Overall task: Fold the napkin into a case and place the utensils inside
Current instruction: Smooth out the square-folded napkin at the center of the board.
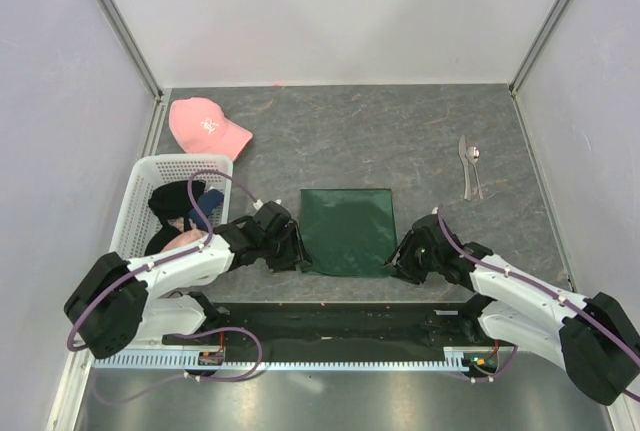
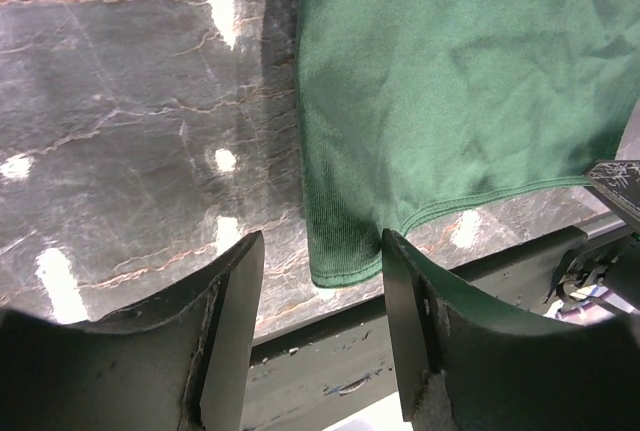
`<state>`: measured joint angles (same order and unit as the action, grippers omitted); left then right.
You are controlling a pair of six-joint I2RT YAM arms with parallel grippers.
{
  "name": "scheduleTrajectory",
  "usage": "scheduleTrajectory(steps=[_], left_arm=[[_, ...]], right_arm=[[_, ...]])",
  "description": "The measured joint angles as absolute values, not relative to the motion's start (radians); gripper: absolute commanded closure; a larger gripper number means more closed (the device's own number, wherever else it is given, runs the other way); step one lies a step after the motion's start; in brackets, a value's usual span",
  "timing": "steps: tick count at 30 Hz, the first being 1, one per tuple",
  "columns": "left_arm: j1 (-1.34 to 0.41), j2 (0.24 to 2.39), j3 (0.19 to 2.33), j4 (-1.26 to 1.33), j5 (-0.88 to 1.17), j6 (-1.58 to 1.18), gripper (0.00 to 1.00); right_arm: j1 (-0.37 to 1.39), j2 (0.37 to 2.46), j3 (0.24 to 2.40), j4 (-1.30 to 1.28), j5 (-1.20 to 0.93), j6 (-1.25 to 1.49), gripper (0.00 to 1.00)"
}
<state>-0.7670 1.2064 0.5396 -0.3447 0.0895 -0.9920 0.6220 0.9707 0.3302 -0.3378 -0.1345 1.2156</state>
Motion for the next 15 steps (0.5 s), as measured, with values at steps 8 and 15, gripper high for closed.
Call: scheduleTrajectory(steps=[8, 15], left_arm=[[-0.767, 1.21, 0.513, -0.308, 0.097, -1.006, 0.81], [-0.767, 1.157, 0.459, -0.296, 0.087, -1.024, 0.94]], right_arm=[[0.631, 0.964, 0.315, -0.308, -0.134, 1.252, 0.52], [0.654, 0.97, 0.308, -0.292, -0.134, 1.277, 0.55]])
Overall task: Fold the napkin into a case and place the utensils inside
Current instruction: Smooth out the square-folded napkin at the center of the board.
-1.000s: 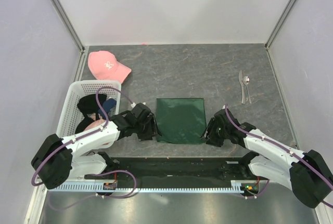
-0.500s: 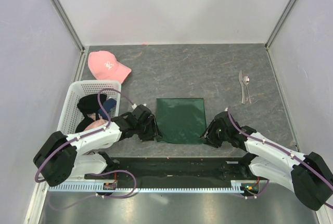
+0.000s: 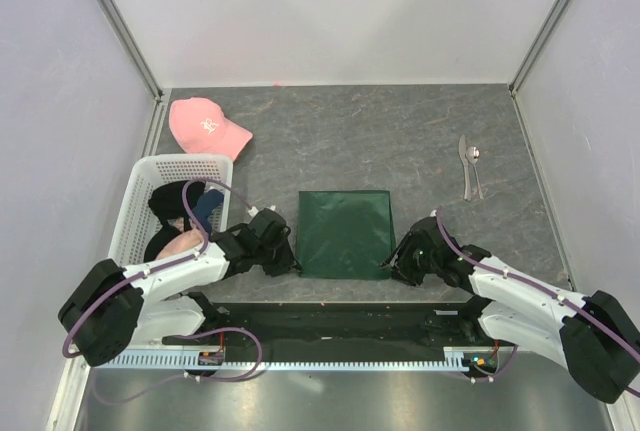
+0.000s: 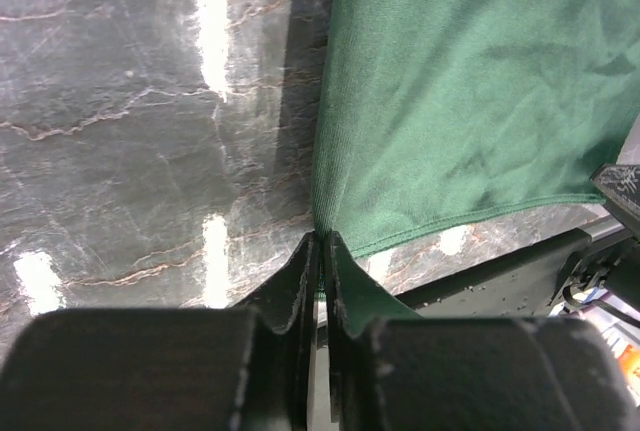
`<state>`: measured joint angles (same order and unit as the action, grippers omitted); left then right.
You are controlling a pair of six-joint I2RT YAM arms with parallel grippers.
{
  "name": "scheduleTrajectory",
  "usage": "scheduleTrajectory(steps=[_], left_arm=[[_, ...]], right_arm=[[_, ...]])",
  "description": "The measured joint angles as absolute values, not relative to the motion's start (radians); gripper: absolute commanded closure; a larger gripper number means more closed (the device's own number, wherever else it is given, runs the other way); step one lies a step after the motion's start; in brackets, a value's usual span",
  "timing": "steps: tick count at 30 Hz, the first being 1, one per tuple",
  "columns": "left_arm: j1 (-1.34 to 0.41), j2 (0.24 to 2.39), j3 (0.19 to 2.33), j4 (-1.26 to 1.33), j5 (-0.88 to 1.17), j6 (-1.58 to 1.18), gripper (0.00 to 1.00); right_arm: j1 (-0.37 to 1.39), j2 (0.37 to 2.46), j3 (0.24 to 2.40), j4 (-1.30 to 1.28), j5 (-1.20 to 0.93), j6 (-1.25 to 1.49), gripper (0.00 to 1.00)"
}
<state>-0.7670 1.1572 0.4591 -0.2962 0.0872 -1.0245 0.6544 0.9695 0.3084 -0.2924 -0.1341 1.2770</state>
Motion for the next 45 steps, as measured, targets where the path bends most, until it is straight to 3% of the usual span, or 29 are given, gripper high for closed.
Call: scheduleTrajectory(steps=[7, 10, 13, 16, 38, 45], left_arm=[[-0.767, 1.156, 0.427, -0.262, 0.089, -1.045, 0.93], [-0.767, 1.156, 0.426, -0.255, 0.089, -1.048, 0.93], [-0.767, 1.156, 0.426, -0.253, 0.089, -1.05, 0.94], [-0.767, 1.149, 0.425, -0.253, 0.089, -1.05, 0.98], [-0.741, 1.052, 0.561, -0.33, 0.084, -1.037, 0.98], [-0.632, 1.153, 0.715, -0.342, 0.093, -0.978, 0.98]], right_arm=[[0.671, 0.952, 0.284, -0.276, -0.134, 1.305, 0.62], [0.678, 0.952, 0.282, -0.276, -0.133, 1.306, 0.71], [0.684, 0.955, 0.279, -0.279, -0.129, 1.307, 0.89], [0.685, 0.956, 0.275, -0.288, -0.126, 1.307, 1.0], [0.656, 0.959, 0.488, -0.512, -0.049, 1.13, 1.0], [0.477, 1.18, 0.782, -0.529, -0.045, 0.897, 1.0]])
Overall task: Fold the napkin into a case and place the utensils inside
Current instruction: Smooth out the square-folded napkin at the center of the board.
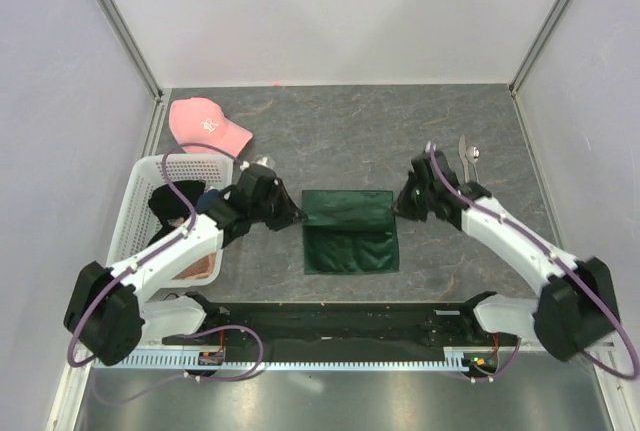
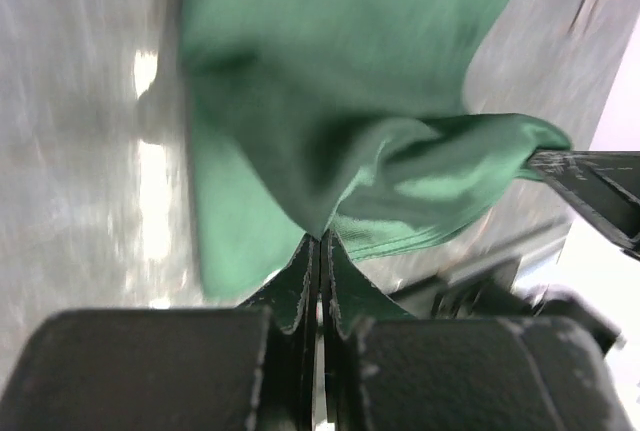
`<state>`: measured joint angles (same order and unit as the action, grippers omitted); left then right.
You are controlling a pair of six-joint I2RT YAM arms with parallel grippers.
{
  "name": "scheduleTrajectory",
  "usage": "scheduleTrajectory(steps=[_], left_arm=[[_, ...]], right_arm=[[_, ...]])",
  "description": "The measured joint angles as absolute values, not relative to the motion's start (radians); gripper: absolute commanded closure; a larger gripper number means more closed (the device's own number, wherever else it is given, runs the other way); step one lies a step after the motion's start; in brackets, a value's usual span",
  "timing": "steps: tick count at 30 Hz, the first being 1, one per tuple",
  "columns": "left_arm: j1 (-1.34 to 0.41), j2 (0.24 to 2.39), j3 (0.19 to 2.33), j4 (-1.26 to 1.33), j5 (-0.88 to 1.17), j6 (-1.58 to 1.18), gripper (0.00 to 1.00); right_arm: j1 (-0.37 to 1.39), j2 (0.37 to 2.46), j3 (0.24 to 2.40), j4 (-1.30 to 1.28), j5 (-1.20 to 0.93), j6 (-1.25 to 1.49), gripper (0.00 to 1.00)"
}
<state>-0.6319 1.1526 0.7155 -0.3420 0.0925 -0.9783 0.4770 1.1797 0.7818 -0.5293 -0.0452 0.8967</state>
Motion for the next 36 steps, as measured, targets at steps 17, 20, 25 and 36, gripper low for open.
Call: scheduleTrajectory(steps=[17, 20, 25, 36], left_arm=[[-0.398, 1.673, 1.343, -0.338, 0.166, -0.78, 0.98], [-0.387, 1.697, 1.38, -0.34, 0.189, -0.775, 0.98], [-0.372, 1.724, 1.431, -0.345, 0.213, -0.743, 0.98], [-0.286, 1.904, 1.634, -0.381, 0.384, -0.604, 0.98]], right_arm=[[0.287, 1.821, 1.542, -0.473, -0.18, 0.588, 1.0], [0.277, 1.839, 1.577, -0.471, -0.2, 0.581, 1.0], [0.264, 1.845, 1.592, -0.472, -0.233, 0.575, 1.0], [0.257, 1.893, 1.611, -0.469, -0.294, 0.575, 1.0]])
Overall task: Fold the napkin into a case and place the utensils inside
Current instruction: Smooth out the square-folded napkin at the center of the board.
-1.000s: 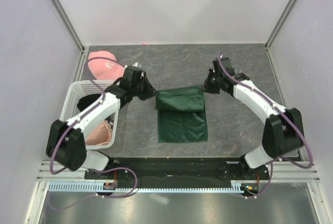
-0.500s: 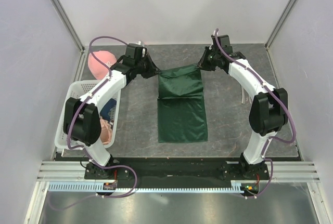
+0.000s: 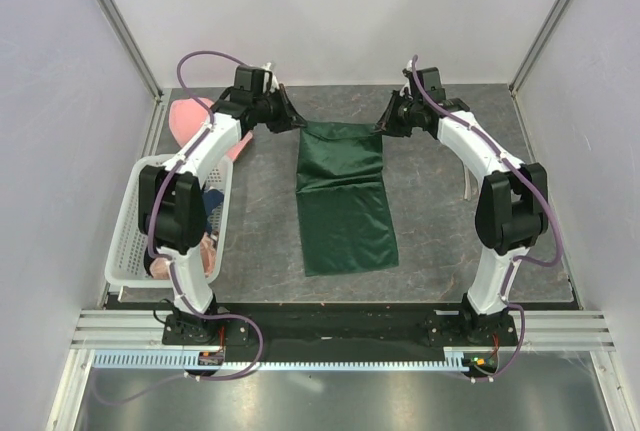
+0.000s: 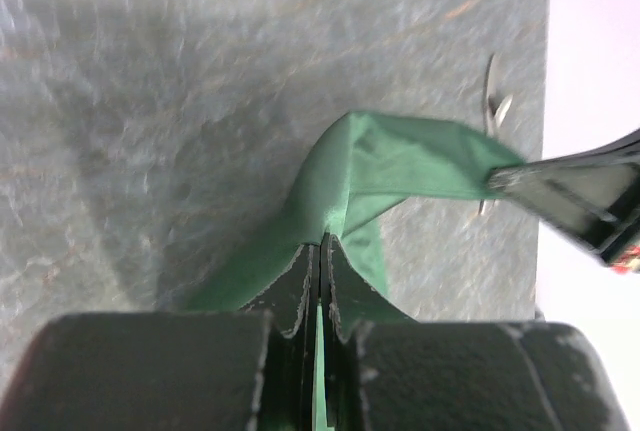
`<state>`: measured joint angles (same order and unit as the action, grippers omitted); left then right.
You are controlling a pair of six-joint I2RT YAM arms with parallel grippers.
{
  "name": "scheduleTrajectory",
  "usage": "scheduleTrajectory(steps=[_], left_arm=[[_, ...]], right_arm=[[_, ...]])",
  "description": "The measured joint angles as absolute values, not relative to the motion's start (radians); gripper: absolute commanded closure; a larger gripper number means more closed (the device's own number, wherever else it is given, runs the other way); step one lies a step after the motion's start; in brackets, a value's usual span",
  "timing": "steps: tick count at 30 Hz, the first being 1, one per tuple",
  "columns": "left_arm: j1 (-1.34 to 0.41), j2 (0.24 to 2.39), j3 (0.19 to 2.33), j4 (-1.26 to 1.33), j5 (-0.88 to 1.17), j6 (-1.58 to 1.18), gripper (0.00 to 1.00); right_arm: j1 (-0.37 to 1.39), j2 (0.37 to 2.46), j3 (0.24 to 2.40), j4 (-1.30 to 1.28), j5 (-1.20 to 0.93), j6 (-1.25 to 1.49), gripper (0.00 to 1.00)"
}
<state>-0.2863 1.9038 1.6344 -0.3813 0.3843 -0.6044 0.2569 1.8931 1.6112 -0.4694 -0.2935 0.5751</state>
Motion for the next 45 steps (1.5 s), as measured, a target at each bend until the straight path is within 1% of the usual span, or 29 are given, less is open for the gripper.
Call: scheduleTrajectory(steps=[3, 6, 11, 15, 19, 23, 29, 37, 45], left_arm=[[-0.281, 1.909, 1.607, -0.401, 0.408, -0.599, 0.98], [-0.291, 1.863, 1.507, -0.389, 0.422, -0.599, 0.98], [-0.331, 1.674, 1.255, -0.361, 0.433, -0.614, 0.98], [-0.411, 1.481, 1.046, -0.295, 0.45, -0.667, 0.98], [-0.487, 1.361, 0.855, -0.22, 0.453, -0.74, 0.98], [-0.529, 1.303, 0.709, -0.198, 0.445, -0.806, 0.98], [-0.579, 1.293, 0.621, -0.157, 0.427, -0.862, 0.98], [-0.603, 1.293, 0.549, -0.121, 0.42, -0.889, 0.98], [-0.645, 1.301, 0.497, -0.1, 0.42, -0.913, 0.98]], right_arm=[[0.256, 1.889, 1.603, -0.462, -0.308, 0.574, 1.0], [0.256, 1.853, 1.538, -0.454, -0.318, 0.574, 1.0], [0.257, 1.722, 1.329, -0.441, -0.348, 0.574, 1.0], [0.266, 1.593, 1.167, -0.441, -0.376, 0.575, 1.0], [0.273, 1.475, 1.049, -0.436, -0.406, 0.575, 1.0], [0.282, 1.406, 0.95, -0.434, -0.434, 0.572, 1.0], [0.287, 1.394, 0.861, -0.434, -0.452, 0.57, 1.0], [0.289, 1.327, 0.744, -0.441, -0.451, 0.549, 1.0], [0.289, 1.306, 0.66, -0.442, -0.45, 0.545, 1.0]])
